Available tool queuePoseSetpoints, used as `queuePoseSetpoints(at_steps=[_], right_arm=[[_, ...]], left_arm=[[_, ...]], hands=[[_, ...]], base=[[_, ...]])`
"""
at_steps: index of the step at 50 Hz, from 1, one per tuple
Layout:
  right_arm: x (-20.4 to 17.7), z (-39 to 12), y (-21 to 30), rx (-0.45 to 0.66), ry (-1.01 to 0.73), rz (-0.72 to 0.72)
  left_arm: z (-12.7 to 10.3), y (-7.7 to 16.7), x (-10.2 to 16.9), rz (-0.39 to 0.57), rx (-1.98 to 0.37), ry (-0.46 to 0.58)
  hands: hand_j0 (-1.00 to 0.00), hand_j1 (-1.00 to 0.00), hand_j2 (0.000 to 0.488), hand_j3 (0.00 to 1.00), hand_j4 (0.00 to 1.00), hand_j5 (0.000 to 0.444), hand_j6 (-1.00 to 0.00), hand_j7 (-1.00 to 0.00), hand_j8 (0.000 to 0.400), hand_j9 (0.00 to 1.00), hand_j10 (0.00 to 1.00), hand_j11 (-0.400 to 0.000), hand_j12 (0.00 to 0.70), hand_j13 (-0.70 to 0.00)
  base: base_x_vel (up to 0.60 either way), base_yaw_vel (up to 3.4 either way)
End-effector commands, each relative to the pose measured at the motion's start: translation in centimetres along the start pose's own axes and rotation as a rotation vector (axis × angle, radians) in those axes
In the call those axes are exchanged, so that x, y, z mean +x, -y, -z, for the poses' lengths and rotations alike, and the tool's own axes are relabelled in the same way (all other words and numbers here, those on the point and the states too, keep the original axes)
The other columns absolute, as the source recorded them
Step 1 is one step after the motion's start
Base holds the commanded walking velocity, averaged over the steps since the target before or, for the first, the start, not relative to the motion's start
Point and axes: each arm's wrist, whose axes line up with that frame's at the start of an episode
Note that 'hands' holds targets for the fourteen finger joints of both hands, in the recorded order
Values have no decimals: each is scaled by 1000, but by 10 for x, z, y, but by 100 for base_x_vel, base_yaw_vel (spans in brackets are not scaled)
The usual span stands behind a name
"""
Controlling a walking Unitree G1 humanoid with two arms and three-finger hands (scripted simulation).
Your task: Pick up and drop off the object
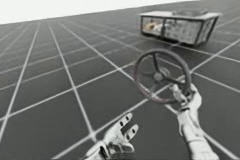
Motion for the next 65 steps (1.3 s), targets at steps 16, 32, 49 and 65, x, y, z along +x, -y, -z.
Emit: queuePoseSetpoints(at_steps=[16,32,49,65], right_arm=[[0,-6,-14,0,26,-38],[0,-6,-14,0,26,-38],[0,-6,-14,0,26,-38],[0,-6,-14,0,26,-38]], left_arm=[[0,-3,-3,5,-12,15],[0,-3,-3,5,-12,15],[0,-3,-3,5,-12,15],[0,-3,-3,5,-12,15]], hands=[[0,0,0,1000,1000,0,0,0,0,1000,1000,-400,0,-700],[0,0,0,1000,1000,0,0,0,0,1000,1000,-400,0,-700],[0,0,0,1000,1000,0,0,0,0,1000,1000,-400,0,-700],[0,0,0,1000,1000,0,0,0,0,1000,1000,-400,0,-700]], base=[[59,3],[58,4],[58,3],[59,2]])
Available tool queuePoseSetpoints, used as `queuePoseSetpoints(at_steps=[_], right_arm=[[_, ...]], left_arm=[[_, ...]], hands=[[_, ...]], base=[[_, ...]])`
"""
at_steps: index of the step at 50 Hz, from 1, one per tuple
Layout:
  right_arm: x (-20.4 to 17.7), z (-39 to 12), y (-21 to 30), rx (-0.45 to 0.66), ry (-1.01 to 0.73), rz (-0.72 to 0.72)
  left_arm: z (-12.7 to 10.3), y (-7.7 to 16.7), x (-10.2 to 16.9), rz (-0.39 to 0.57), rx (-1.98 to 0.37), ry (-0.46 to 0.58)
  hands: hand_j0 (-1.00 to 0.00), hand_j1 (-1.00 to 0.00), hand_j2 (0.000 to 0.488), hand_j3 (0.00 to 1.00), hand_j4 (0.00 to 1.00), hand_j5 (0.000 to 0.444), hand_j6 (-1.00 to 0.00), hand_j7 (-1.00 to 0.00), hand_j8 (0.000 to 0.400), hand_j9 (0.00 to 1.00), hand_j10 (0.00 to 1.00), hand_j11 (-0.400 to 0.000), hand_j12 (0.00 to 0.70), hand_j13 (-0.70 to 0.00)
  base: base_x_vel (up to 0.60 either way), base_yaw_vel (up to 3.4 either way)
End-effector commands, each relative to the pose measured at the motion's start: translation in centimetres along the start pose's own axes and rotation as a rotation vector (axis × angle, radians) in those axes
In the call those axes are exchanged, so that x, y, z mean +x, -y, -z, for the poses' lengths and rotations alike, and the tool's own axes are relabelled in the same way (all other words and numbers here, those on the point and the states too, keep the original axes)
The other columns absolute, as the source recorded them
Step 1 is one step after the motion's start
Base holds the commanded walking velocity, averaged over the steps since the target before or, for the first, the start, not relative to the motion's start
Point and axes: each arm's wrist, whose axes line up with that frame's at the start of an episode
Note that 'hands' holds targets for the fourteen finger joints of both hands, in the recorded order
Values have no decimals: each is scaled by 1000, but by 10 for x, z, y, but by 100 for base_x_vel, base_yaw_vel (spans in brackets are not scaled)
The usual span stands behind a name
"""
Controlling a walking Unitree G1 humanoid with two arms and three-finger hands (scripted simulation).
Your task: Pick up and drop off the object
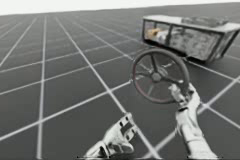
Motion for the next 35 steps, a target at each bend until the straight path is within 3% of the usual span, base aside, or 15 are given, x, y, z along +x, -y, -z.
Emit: queuePoseSetpoints(at_steps=[1,35], right_arm=[[2,-6,4,22,26,6],[2,-6,4,22,26,6]], left_arm=[[-1,3,2,3,12,-8],[-1,3,2,3,12,-8]], hands=[[0,0,0,1000,1000,0,0,0,0,1000,1000,-400,0,-700],[0,0,0,1000,1000,0,0,0,0,1000,1000,-400,0,-700]], base=[[57,5],[58,3]])
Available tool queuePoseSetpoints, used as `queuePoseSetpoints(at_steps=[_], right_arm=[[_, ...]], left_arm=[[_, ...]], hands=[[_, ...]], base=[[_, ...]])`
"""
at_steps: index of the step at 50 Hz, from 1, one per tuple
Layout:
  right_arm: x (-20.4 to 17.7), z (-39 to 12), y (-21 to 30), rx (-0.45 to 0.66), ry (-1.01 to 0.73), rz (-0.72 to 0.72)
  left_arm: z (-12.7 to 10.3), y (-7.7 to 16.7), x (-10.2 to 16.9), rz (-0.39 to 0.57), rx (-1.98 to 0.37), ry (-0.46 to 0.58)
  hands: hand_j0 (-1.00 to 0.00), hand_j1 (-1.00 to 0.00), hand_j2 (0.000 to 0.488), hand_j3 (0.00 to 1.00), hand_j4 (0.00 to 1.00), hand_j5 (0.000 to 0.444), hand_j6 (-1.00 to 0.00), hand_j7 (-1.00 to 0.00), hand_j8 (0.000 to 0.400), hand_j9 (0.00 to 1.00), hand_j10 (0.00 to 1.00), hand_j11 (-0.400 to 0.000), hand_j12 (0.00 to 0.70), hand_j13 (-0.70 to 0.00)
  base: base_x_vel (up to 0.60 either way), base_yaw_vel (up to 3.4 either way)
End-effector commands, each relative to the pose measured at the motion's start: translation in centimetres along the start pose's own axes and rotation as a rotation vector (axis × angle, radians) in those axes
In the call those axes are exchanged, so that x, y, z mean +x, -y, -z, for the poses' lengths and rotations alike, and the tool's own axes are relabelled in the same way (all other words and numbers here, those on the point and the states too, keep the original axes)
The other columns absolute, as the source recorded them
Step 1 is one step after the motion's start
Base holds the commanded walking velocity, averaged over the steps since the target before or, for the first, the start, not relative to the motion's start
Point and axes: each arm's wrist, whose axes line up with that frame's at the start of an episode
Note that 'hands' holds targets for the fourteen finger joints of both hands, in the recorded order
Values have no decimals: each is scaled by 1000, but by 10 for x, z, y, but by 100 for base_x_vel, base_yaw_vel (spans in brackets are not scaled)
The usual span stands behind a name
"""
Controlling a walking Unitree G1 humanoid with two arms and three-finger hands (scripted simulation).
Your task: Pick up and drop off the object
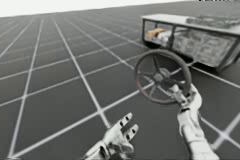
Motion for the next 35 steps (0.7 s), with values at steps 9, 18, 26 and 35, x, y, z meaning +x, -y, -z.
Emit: queuePoseSetpoints(at_steps=[9,18,26,35], right_arm=[[0,-5,-15,5,26,-44],[0,-5,-15,5,26,-44],[0,-5,-15,5,26,-44],[0,-5,-15,5,26,-44]], left_arm=[[0,-3,-3,1,-12,13],[0,-3,-3,1,-12,13],[0,-3,-3,1,-12,13],[0,-3,-3,1,-12,13]], hands=[[0,0,0,1000,1000,0,0,0,0,1000,1000,-400,0,-700],[0,0,0,1000,1000,0,0,0,0,1000,1000,-400,0,-700],[0,0,0,1000,1000,0,0,0,0,1000,1000,-400,0,-700],[0,0,0,1000,1000,0,0,0,0,1000,1000,-400,0,-700]], base=[[60,-1],[59,2],[59,1],[60,0]])
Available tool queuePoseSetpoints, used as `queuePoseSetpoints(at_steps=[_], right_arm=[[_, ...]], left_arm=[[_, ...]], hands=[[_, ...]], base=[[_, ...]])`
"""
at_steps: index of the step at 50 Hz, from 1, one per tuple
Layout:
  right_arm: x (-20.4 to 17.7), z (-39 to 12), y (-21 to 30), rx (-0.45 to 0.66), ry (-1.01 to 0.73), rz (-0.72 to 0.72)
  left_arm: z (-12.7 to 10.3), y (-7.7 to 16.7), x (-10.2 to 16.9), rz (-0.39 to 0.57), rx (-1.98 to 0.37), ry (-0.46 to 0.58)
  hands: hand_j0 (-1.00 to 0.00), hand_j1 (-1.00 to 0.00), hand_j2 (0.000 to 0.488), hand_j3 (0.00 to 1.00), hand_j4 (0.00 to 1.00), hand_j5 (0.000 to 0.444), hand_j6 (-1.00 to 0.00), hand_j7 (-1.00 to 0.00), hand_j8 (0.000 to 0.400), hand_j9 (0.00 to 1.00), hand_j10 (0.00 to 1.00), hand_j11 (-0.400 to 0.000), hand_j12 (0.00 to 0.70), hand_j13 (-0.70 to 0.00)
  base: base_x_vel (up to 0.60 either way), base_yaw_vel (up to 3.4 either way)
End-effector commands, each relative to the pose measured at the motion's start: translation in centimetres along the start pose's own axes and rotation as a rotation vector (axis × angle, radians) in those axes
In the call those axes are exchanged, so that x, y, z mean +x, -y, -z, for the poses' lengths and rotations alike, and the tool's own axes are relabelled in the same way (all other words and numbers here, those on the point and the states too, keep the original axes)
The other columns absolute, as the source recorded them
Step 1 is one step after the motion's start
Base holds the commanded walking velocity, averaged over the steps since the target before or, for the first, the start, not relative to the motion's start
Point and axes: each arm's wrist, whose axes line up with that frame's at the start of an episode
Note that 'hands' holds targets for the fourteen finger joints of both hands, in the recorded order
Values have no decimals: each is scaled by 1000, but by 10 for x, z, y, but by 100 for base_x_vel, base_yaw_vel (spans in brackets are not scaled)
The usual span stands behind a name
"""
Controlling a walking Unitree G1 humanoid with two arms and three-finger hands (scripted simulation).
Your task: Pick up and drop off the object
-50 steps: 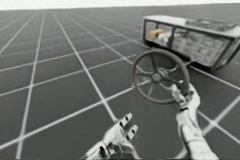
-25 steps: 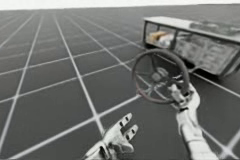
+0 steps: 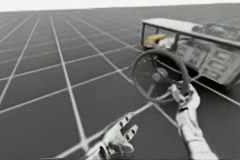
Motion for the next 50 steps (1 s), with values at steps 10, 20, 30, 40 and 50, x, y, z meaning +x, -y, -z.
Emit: queuePoseSetpoints(at_steps=[10,20,30,40,50], right_arm=[[2,-10,2,27,38,1],[2,-10,2,27,38,1],[2,-10,2,27,38,1],[2,-10,2,27,38,1],[2,-10,2,27,38,1]], left_arm=[[-1,5,2,10,17,-4],[-1,5,2,10,17,-4],[-1,5,2,10,17,-4],[-1,5,2,10,17,-4],[-1,5,2,10,17,-4]], hands=[[0,0,0,1000,1000,0,0,0,0,1000,1000,-400,0,-700],[0,0,0,1000,1000,0,0,0,0,1000,1000,-400,0,-700],[0,0,0,1000,1000,0,0,0,0,1000,1000,-400,0,-700],[0,0,0,1000,1000,0,0,0,0,1000,1000,-400,0,-700],[0,0,0,1000,1000,0,0,0,0,1000,1000,-400,0,-700]], base=[[58,4],[59,1],[58,3],[58,3],[59,2]])
